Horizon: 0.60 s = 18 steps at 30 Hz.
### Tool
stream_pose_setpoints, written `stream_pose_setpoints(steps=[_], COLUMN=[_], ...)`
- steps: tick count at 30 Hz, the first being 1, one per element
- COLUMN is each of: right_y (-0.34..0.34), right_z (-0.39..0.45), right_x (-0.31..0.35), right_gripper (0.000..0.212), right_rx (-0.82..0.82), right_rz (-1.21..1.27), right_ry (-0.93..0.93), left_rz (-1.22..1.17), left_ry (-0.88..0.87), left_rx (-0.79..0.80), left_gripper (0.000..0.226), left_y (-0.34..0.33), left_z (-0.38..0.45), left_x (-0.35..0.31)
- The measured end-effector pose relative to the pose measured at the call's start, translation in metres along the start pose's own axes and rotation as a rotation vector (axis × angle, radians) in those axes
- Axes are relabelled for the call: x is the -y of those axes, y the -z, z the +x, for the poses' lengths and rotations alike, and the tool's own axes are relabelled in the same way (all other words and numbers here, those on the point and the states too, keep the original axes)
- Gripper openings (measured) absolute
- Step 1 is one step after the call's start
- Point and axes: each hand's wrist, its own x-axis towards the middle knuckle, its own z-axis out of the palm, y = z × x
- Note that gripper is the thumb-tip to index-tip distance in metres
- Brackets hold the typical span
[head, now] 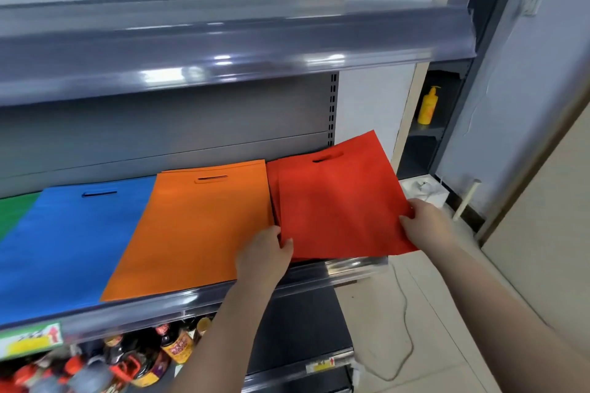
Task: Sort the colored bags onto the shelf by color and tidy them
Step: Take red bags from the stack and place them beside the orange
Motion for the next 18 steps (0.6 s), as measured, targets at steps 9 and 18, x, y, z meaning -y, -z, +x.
stream_pose_setpoints(steps=[9,18], right_y=[0.002,-0.019], right_z=[-0.023,-0.082], right_x=[0.003,0.123], right_gripper=[0.046,0.047], right_rx=[-0.080,0.100], right_rz=[-0.170,-0.270], right_ry=[0.370,0.987], left_rz=[0.251,0.625], left_ry=[0.034,0.082], left_rx=[-0.212,-0.379], left_gripper=[0.036,0.043], left_y=[0.005,0.088], left_z=[-0.037,-0.094], left_x=[-0.007,0.045])
